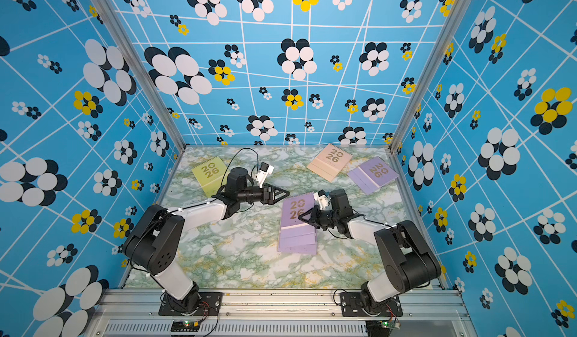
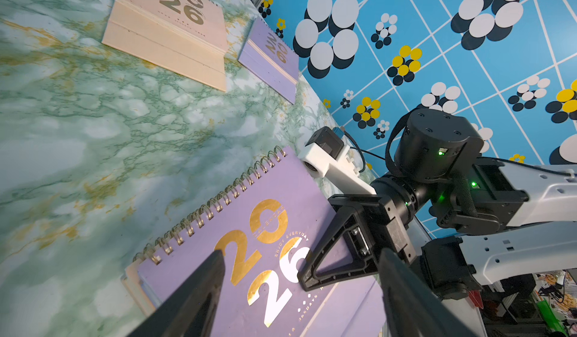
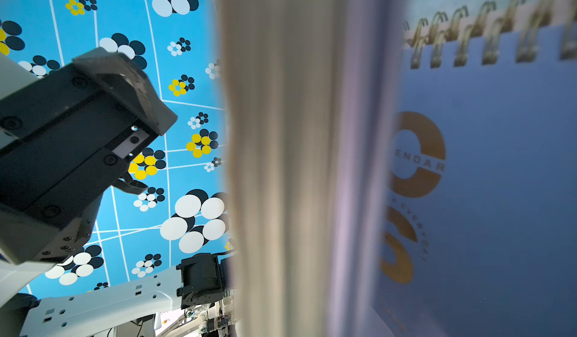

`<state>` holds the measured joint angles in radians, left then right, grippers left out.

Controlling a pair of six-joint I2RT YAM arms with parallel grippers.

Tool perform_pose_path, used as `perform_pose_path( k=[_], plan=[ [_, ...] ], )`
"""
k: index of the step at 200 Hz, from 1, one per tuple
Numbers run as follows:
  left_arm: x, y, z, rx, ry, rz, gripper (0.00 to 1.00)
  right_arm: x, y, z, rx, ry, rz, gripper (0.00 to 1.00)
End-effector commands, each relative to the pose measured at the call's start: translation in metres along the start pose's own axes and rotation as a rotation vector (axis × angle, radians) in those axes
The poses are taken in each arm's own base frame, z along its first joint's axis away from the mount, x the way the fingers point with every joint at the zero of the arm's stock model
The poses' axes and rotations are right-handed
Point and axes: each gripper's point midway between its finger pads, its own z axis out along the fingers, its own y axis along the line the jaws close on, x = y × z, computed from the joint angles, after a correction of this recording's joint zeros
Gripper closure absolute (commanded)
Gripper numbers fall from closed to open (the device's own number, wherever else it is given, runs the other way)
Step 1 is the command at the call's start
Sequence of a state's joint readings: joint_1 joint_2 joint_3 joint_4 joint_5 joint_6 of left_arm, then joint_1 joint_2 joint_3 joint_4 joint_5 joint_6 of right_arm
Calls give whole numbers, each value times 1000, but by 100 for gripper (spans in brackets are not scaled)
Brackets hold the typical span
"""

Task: Stack the calendars
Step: Place the calendar at the calendar.

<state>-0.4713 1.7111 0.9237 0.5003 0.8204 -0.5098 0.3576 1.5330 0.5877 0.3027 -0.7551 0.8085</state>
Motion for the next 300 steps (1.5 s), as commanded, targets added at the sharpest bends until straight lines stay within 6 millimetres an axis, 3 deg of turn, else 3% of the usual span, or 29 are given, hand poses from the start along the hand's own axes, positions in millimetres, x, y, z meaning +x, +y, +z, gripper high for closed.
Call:
perform_pose_path(
  k=[1,120,257,300],
  plan=[
    [8,-4,7,40,24,-7,21,6,-16,2,63,5,36,100],
    [31,-6,30,77,71,-46,21,9,-30,-1,166,14,46,80],
    [40,-4,39,93,81,-72,21,15,-30,3,214,49,50,74],
    [41,-4,39,95,83,-73,21,17,-35,2,236,50,67,66]
  ],
)
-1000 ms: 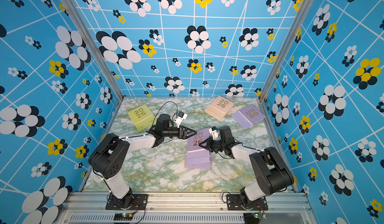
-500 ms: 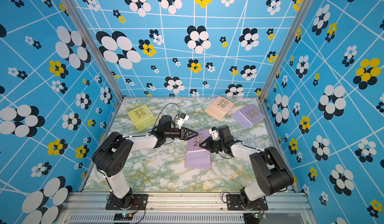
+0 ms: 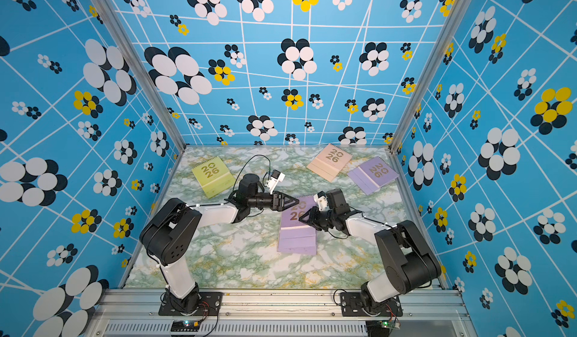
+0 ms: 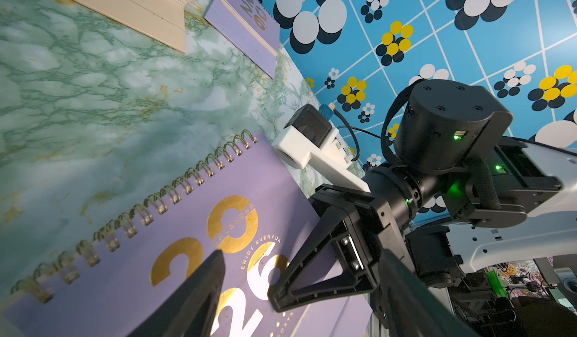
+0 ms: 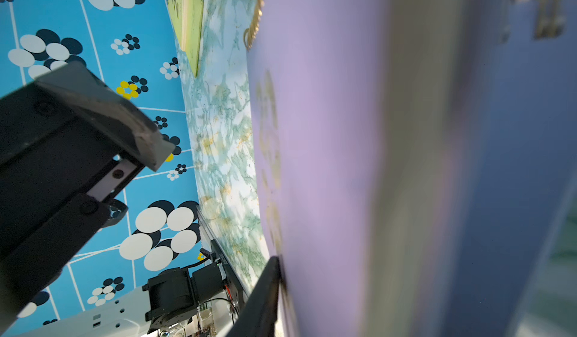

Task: Stack the calendars
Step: Place the calendar at the calendar.

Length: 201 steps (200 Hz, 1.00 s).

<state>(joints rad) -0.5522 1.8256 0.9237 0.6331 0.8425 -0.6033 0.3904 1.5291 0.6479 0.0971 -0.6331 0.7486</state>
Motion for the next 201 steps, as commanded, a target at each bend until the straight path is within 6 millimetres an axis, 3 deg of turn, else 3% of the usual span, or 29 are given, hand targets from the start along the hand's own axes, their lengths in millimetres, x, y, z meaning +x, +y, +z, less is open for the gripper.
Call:
perform_pose_path(
  k=[1,126,201],
  plan=[
    [10,3,4,17,23,-12,21,11,-17,3,79,36,53,66],
    [14,9,7,15,25,-32,21,8,-25,-12,209,26,37,55],
    [15,11,9,23,21,-42,21,12,-22,-9,257,61,23,50]
  ],
)
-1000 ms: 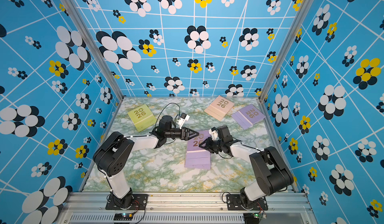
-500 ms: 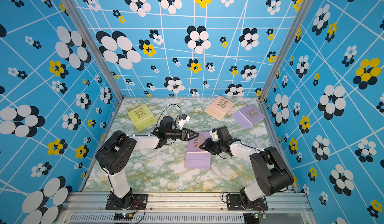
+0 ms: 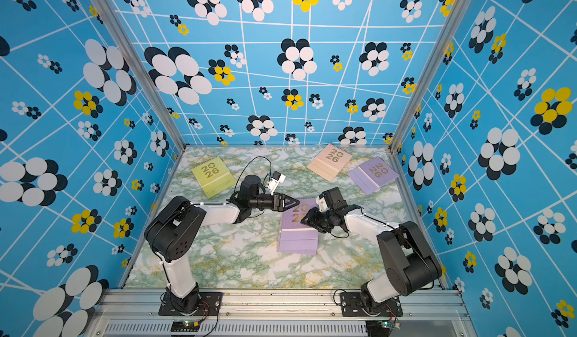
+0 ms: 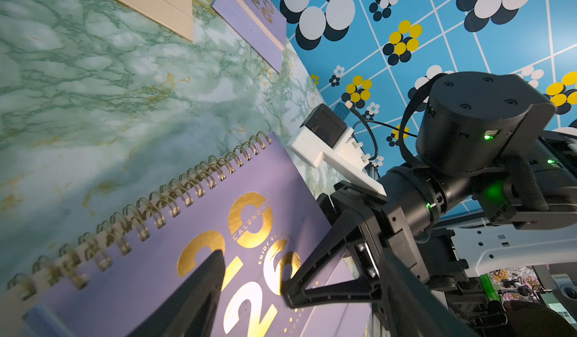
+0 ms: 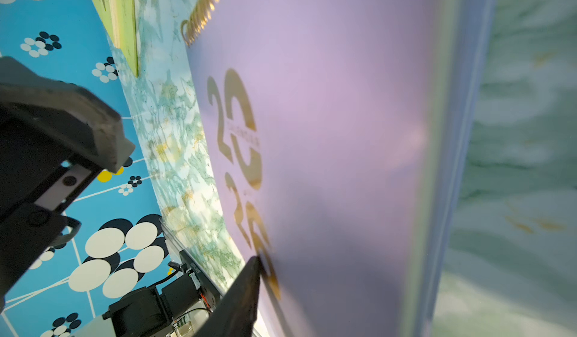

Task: Stack the calendars
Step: Place the calendar at the calendar.

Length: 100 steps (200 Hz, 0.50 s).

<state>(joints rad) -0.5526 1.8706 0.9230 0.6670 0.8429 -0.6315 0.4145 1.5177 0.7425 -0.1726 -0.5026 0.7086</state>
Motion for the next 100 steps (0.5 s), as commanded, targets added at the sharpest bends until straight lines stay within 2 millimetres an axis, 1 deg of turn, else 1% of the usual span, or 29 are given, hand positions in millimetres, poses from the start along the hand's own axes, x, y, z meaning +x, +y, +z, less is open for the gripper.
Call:
perform_pose_path(
  k=[1,27,67,100],
  plan=[
    [9,0,4,27,15,-7,21,6,-7,0,71,26,-10,50],
    [11,1,4,30,16,-13,21,8,-5,2,87,34,-18,46],
    [12,3,5,28,16,-16,21,4,-5,-2,123,27,-20,42],
    [12,4,6,31,12,-21,21,1,-14,-9,202,13,-14,39]
  ],
)
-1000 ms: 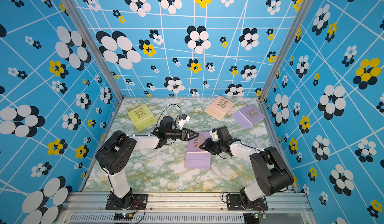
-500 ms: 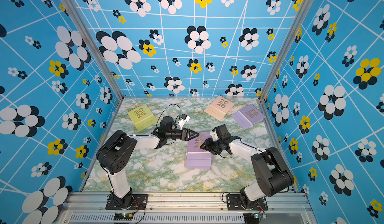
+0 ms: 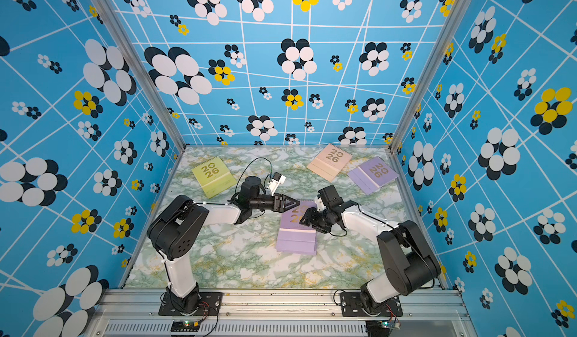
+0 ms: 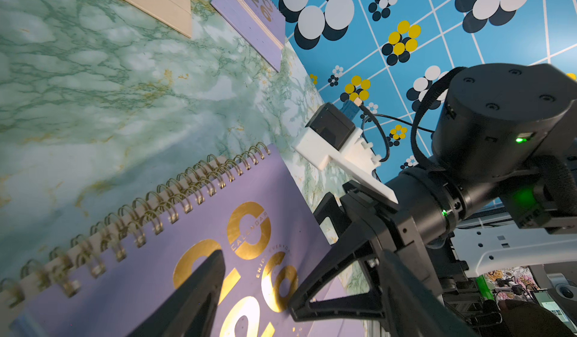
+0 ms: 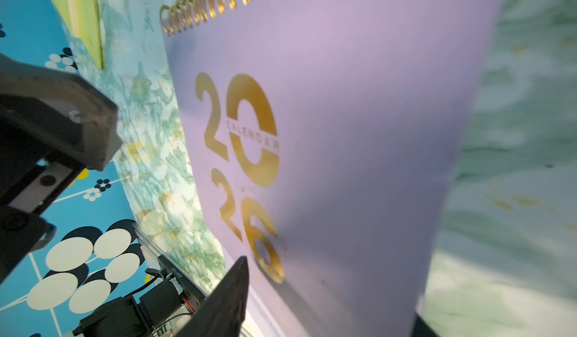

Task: Stack the calendars
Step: Place the calendar at the calendar.

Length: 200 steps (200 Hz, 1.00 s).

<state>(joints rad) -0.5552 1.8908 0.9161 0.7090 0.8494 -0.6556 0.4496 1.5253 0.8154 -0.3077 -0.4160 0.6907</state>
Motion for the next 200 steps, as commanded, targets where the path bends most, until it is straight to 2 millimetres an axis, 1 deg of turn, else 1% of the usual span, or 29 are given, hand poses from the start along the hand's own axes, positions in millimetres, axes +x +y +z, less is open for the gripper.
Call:
perform_pose_path(
  k=[1,31,59,70,73,78,111,130,152,170,200],
  plan=[
    [9,2,3,18,13,-9,21,-1,-13,-5,102,0,1,39],
    [8,3,1,9,-1,-6,22,-3,-19,-7,147,-6,13,37],
    [-1,1,-10,-16,-32,12,22,-8,-21,-15,176,-29,7,34],
    [3,9,-12,-48,-23,8,21,-11,-22,-20,186,-38,5,33],
    [1,3,-15,-47,-26,23,22,-12,-22,-21,187,-40,4,33],
    [0,3,-17,-62,-26,32,21,-13,-22,-23,188,-45,5,33],
    [9,6,-31,-161,1,75,21,-23,-25,-32,188,-72,18,29],
    [19,5,-39,-192,24,83,21,-28,-27,-31,181,-79,30,27],
    [35,8,-47,-240,67,85,21,-34,-26,-27,170,-75,30,24],
    [51,11,-48,-276,112,86,21,-40,-23,-24,163,-80,25,23],
    [71,16,-49,-303,147,64,21,-50,-22,-18,165,-78,18,22]
  ],
)
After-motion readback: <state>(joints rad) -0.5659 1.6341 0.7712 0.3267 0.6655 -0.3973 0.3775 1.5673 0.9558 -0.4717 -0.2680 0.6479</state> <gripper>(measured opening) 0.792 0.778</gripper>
